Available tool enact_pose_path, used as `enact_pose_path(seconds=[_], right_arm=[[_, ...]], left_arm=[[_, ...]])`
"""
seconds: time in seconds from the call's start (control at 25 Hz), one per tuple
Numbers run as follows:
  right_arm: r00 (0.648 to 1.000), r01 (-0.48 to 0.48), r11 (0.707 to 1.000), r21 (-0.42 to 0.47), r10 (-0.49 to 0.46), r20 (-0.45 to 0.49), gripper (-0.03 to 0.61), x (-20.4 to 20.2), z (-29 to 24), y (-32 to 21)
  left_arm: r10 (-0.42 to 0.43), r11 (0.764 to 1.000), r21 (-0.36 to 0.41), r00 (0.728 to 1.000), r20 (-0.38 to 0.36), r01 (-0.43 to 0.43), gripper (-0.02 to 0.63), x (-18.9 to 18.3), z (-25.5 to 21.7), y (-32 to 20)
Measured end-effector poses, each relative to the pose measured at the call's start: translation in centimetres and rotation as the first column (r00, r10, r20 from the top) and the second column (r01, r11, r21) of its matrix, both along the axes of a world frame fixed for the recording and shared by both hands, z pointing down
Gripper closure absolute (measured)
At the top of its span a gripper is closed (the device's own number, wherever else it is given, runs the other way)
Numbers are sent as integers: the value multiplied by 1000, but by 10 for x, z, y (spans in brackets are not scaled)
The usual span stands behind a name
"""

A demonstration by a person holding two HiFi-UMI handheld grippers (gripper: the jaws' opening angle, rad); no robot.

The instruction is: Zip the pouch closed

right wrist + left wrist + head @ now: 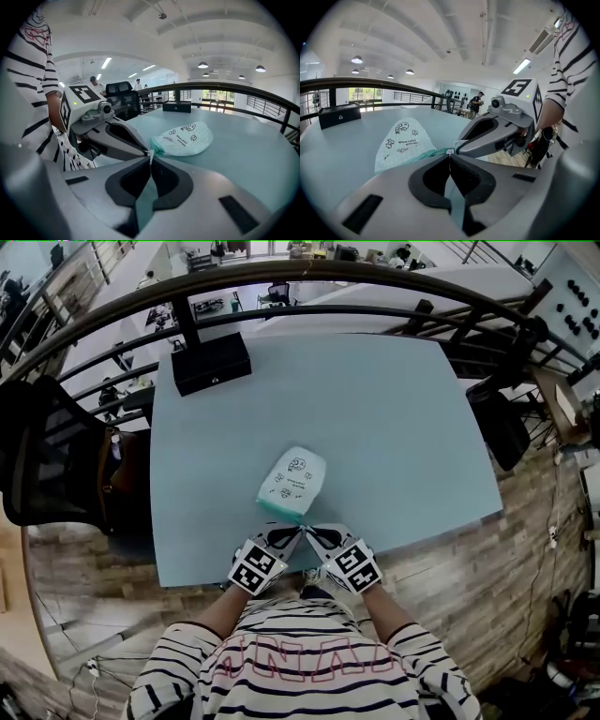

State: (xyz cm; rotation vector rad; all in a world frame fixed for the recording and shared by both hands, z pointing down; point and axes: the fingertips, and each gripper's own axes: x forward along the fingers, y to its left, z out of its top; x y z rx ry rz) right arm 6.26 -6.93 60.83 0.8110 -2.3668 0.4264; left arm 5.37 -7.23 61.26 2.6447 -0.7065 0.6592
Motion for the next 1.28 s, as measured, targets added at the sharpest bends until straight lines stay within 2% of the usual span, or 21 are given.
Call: enact_pose_path(seconds=[0.32,0.48,0.96,1.28], right_arm=[[1000,-10,1000,3,10,-22,543,10,-3,-3],[1000,-8,1000,-1,8,-28,543,11,-3,-4],[999,-5,1000,-11,4,-42,543,22,-2,-11],[999,-25,1000,-16,24,-33,543,40,-1,-18]], left_arm=[[-66,997,-52,998,-17,65,588,1,0,-8],[-91,994,-58,996,0,91,588,-1,4,-12],[-127,987,-99,992,20,128,586,6,9,-21],[-212,967,-133,976,56,218,588,-18,20,-36]])
